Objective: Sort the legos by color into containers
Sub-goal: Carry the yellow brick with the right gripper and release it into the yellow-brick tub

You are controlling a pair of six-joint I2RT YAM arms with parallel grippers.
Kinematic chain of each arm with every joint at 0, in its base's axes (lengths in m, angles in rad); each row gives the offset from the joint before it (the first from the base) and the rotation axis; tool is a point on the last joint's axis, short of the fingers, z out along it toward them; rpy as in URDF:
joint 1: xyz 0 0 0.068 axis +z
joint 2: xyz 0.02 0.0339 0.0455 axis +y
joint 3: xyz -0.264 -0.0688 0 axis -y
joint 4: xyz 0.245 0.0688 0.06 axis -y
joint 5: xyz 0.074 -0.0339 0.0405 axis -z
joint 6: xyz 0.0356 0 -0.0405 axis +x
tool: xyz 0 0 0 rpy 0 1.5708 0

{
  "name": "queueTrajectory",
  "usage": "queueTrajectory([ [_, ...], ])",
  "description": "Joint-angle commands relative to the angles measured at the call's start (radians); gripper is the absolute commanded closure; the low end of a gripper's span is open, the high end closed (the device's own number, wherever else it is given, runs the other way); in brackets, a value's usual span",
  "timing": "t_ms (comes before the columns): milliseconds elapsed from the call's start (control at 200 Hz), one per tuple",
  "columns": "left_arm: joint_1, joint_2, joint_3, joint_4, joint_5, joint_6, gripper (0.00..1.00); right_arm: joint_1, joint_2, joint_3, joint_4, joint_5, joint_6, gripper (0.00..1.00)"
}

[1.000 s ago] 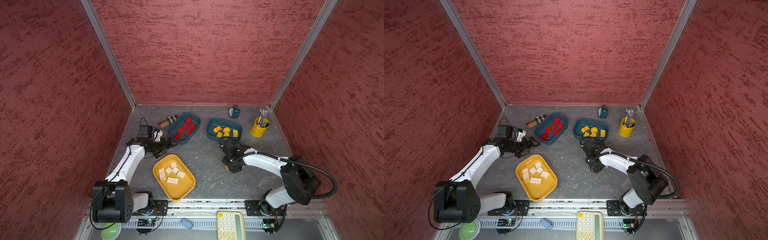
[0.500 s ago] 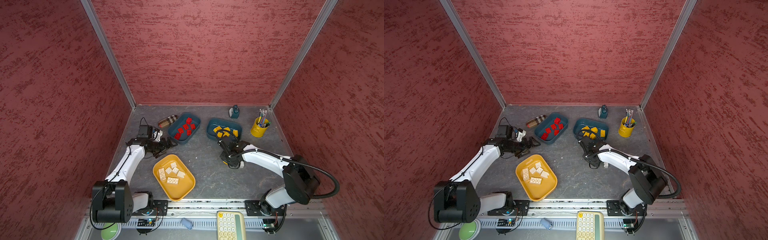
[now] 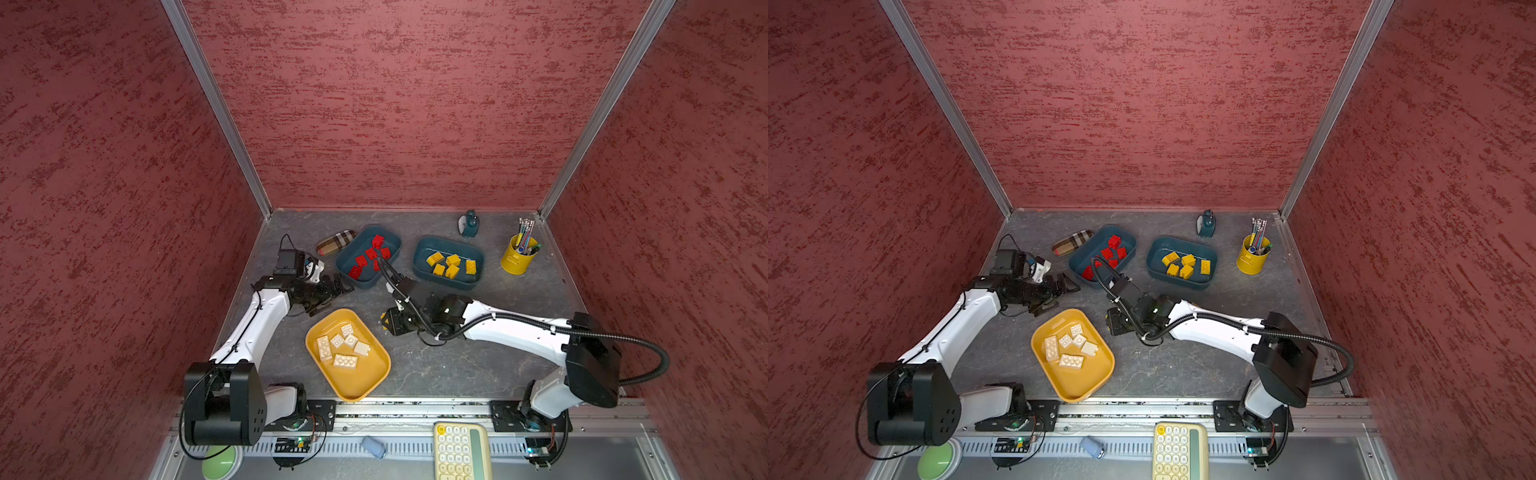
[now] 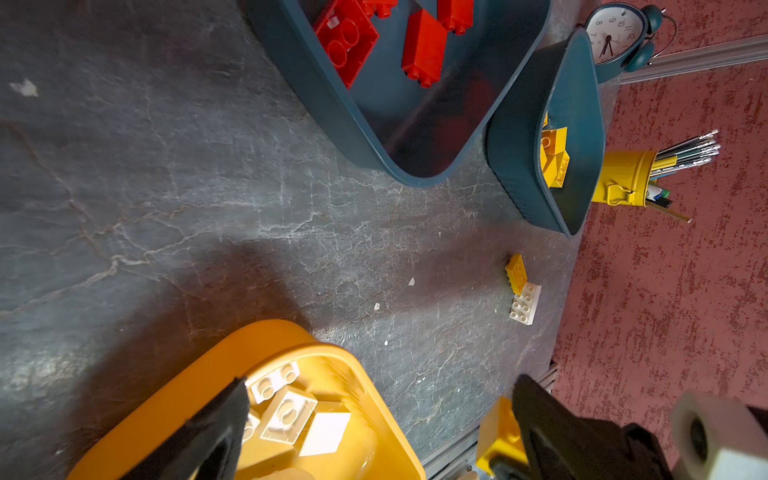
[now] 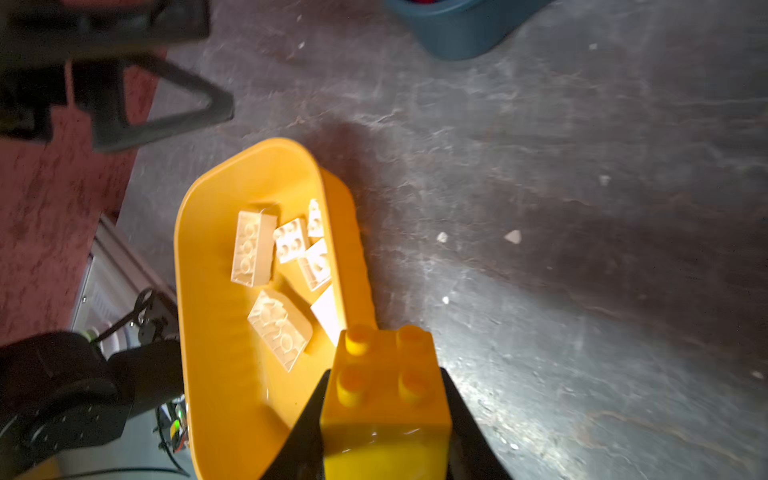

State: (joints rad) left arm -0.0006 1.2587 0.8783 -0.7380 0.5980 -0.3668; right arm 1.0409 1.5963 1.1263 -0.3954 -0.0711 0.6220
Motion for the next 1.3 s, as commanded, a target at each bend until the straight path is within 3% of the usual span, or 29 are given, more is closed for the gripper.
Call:
queueTrajectory([
  [0,-0.002,-0.008,0.025,-0.006,-0.013,0.0,0.01,0.019,0.017,0.038,0.018,-0.028,-0.09,0.74],
  [155,-0.002,-0.018,0.025,-0.011,-0.013,0.0,0.01,0.009,0.016,0.066,-0.11,0.09,-0.158,0.73],
  [261,-0.004,-0.018,0.03,-0.014,-0.008,-0.001,0.01,-0.06,0.005,0.09,-0.209,0.141,-0.236,0.73],
  [436,-0.016,-0.028,0.036,-0.01,0.011,-0.013,0.01,-0.228,-0.03,0.104,-0.284,0.169,-0.423,0.72],
  [666,-0.034,-0.034,0.047,-0.004,0.023,-0.028,0.01,-0.54,0.004,0.172,-0.279,0.154,-0.604,0.71],
  [1007,-0.04,-0.035,0.06,-0.011,0.028,-0.027,0.01,-0.752,0.241,0.372,-0.295,0.092,-0.697,0.72],
  [1293,-0.04,-0.024,0.062,-0.014,0.026,-0.024,0.01,-0.814,0.372,0.433,-0.313,0.041,-0.696,0.69],
])
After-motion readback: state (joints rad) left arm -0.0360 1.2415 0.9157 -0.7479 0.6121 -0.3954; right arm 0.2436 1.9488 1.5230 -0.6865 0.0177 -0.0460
